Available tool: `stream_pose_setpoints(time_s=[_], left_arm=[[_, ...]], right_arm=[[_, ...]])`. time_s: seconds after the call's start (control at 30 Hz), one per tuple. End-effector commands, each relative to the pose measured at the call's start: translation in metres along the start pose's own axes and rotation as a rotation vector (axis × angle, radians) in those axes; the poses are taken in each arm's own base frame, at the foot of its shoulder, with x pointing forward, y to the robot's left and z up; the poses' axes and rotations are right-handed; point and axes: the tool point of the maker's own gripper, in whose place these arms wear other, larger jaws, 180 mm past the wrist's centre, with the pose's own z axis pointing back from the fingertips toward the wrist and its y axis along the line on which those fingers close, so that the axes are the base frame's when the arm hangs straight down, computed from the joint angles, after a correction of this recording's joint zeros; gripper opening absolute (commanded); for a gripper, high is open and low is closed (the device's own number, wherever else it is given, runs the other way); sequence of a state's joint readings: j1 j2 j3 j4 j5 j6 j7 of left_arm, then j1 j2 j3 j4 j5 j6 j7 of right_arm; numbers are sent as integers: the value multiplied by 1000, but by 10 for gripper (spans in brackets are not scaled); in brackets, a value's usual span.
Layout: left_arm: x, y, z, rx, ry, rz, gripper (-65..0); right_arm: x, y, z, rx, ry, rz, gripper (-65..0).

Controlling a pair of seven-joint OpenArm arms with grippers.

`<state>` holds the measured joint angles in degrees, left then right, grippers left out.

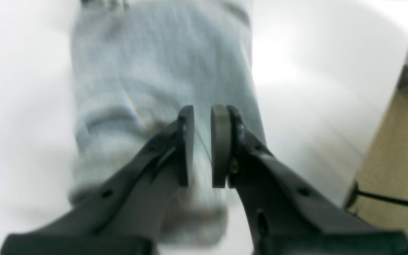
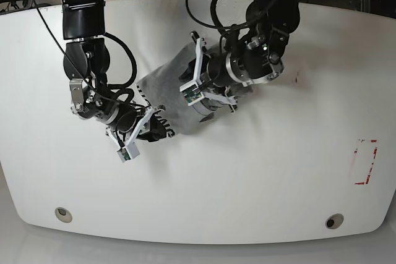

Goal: Fold the T-shirt properly
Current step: 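Lift both strip ends and fold them together toward the middle, then press and square the folded bundle with both grippers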

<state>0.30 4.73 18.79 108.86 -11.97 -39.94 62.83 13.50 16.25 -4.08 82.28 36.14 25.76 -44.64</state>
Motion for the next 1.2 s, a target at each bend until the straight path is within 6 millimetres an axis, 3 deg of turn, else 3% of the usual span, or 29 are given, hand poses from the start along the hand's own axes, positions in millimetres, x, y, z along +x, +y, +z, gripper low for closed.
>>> stream_pose_setpoints(time_s=[0.0, 0.1, 0.17, 0.4, 0.57, 0.73, 0.97, 1.1, 1.17], left_arm=[[0, 6, -11, -6, 11, 5, -579], [-14, 10, -22, -15, 56, 18, -579], [-25, 15, -22, 0, 82, 18, -579], [-79, 48, -1, 91, 179, 35, -579], [-114, 64, 5, 107, 262, 61, -579], [-138, 97, 10, 135, 340, 74, -579], [-150, 136, 10, 160, 347, 99, -579], [-129, 159, 20, 207, 304, 66, -579], [-107, 170, 31, 250, 271, 14, -579]], right_arm=[[18, -6, 1, 2, -66, 17, -536], [5, -10, -6, -18, -38, 56, -534], [-2, -1, -16, -7, -15, 101, -536], [-36, 1, -39, -36, 85, 216, -539], [-51, 2, -40, -37, 121, 273, -539], [-61, 9, -34, -28, 125, 277, -541], [-76, 33, -18, -6, 108, 299, -541], [-79, 50, -7, 3, 92, 320, -541], [-77, 58, -1, 4, 99, 338, -541]])
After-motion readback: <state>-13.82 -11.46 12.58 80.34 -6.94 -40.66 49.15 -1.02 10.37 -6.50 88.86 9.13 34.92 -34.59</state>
